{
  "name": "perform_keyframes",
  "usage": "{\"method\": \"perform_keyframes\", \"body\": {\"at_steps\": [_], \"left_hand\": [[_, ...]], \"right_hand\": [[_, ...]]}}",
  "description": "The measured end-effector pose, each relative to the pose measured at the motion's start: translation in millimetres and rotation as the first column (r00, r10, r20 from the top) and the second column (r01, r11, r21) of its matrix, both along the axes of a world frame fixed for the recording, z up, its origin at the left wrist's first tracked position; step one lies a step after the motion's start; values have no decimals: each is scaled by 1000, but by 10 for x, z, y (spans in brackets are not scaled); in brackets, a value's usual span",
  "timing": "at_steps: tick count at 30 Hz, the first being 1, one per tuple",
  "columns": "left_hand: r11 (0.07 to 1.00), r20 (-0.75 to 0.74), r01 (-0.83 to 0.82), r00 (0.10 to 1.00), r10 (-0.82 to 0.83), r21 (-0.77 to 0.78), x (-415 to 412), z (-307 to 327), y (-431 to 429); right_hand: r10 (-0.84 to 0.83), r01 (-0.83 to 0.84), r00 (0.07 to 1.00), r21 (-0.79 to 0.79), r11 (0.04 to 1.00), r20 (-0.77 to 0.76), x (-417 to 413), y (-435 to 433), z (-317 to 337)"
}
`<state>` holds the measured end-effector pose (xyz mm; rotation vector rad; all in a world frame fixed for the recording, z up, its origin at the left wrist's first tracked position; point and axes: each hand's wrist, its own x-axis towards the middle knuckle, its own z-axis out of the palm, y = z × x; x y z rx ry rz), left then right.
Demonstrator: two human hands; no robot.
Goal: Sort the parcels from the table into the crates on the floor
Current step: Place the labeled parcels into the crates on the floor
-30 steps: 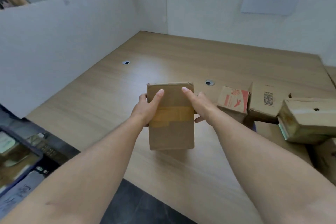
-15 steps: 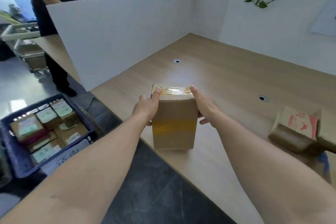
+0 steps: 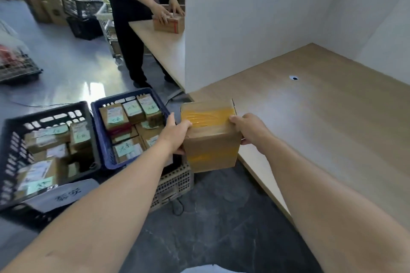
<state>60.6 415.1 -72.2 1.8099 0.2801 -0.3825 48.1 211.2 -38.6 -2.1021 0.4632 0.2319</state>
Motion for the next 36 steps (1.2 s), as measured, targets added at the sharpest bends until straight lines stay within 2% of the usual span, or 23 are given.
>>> {"method": "perform_keyframes", "body": {"at_steps": [5, 13, 16, 21, 26, 31, 36], "left_hand": [[999, -48, 0, 999, -3, -55, -44, -150, 740], [998, -97, -21, 995, 15, -63, -14, -357, 1476], [995, -112, -81, 991, 74, -65, 40, -465, 1615], [989, -143, -142, 979, 145, 34, 244, -627, 1813], [960, -161, -281, 947, 279, 12, 585, -735, 2013], [931, -136, -334, 926, 353, 147, 934, -882, 2125], [893, -126, -406, 892, 433, 194, 1107, -1027, 2202]], "right_hand": [[206, -200, 976, 84, 976, -68, 175, 643, -127], [471, -466, 875, 66, 882, -111, 524, 1296, -365], [501, -496, 854, 76, 865, -140, 699, 1450, -448], [523, -517, 841, 75, 852, -138, 1112, 1714, -658], [557, -547, 820, 106, 831, -135, 1576, 1971, -889], [586, -576, 804, 112, 810, -101, 2018, 2174, -1119], [646, -629, 753, 150, 763, -128, 2313, 2338, -1324]]}}
